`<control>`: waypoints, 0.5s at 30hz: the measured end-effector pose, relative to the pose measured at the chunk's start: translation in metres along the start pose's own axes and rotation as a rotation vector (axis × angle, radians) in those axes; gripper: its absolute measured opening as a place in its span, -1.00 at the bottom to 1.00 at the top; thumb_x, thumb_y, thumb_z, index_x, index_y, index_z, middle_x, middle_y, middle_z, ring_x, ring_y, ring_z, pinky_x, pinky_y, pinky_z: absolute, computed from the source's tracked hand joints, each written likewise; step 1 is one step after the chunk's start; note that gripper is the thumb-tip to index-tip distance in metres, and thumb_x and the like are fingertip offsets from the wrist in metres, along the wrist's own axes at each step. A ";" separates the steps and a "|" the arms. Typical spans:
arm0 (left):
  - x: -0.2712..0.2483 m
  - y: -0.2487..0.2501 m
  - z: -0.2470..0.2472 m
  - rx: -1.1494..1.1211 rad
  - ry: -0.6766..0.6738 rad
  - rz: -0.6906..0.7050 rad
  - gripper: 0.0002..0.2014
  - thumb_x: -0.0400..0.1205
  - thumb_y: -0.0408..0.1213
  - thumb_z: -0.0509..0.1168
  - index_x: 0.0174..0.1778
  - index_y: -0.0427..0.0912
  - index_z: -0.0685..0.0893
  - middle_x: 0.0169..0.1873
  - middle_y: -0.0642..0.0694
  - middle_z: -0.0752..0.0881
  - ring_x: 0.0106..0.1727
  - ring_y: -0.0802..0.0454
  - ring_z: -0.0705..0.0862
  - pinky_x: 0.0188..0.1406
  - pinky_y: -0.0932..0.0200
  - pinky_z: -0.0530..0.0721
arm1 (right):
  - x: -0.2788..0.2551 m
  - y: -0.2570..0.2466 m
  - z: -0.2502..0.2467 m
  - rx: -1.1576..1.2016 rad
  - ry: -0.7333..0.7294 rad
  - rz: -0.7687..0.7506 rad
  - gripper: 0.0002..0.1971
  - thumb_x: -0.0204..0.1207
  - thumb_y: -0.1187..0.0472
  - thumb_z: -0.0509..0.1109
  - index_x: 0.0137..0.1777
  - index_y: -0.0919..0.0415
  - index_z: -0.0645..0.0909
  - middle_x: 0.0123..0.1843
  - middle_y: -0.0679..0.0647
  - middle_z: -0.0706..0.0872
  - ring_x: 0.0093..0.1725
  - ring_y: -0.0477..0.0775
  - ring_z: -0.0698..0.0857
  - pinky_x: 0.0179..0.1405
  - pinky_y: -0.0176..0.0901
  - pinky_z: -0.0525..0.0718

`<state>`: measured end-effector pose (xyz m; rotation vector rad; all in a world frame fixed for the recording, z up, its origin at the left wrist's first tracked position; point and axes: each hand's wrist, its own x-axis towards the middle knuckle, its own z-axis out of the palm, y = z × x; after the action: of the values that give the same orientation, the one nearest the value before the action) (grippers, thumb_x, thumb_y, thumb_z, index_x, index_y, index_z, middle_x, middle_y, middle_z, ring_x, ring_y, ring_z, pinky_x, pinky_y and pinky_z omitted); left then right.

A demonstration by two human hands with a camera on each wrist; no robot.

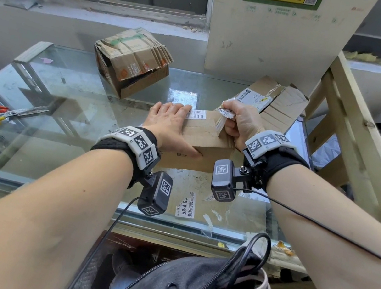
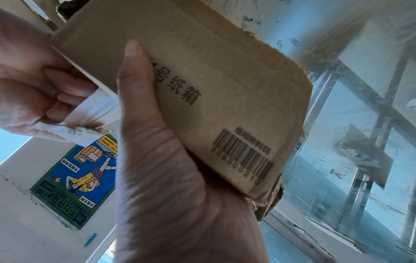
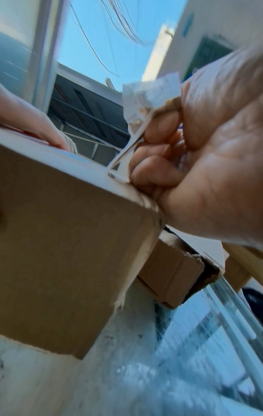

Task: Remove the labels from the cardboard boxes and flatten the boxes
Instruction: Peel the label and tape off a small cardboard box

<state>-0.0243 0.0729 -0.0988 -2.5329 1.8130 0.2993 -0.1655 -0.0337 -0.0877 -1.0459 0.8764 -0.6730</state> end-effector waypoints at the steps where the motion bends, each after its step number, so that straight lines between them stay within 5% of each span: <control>1: 0.000 0.000 0.000 0.001 0.000 0.001 0.21 0.20 0.49 0.39 0.67 0.01 0.03 0.60 -0.03 0.21 0.65 -0.04 0.09 0.67 -0.12 -0.17 | 0.000 0.000 0.000 -0.037 0.005 -0.009 -0.64 0.55 0.37 0.27 -0.44 0.12 0.31 -0.48 0.06 0.25 -0.73 -0.17 0.17 -0.80 -0.41 0.07; 6: 0.002 0.000 -0.001 -0.004 0.009 0.004 0.20 0.21 0.49 0.39 0.67 0.01 0.04 0.59 -0.02 0.23 0.64 -0.05 0.11 0.67 -0.12 -0.16 | -0.005 0.000 0.006 -0.338 0.060 -0.124 -0.61 0.53 0.26 0.38 -0.50 0.12 0.36 -0.58 0.03 0.30 -0.71 -0.12 0.24 -0.74 -0.31 0.21; 11: 0.005 -0.001 -0.001 -0.006 0.010 0.005 0.20 0.22 0.49 0.39 0.67 0.00 0.03 0.60 -0.03 0.23 0.64 -0.05 0.11 0.67 -0.12 -0.14 | -0.011 -0.002 0.010 -0.705 0.101 -0.246 -0.58 0.42 -0.02 0.49 -0.54 0.08 0.40 -0.50 0.03 0.50 -0.38 0.04 0.51 -0.26 -0.01 0.55; 15: 0.006 -0.001 -0.001 -0.002 0.011 0.003 0.20 0.23 0.49 0.39 0.68 0.00 0.03 0.61 -0.03 0.22 0.65 -0.05 0.10 0.67 -0.11 -0.14 | -0.014 -0.003 0.008 -0.923 0.075 -0.279 -0.60 0.42 0.05 0.51 -0.48 0.08 0.36 -0.43 -0.02 0.49 -0.35 -0.03 0.46 -0.27 -0.11 0.46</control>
<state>-0.0209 0.0675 -0.0993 -2.5389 1.8210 0.2873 -0.1654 -0.0196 -0.0794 -2.0035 1.1505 -0.5322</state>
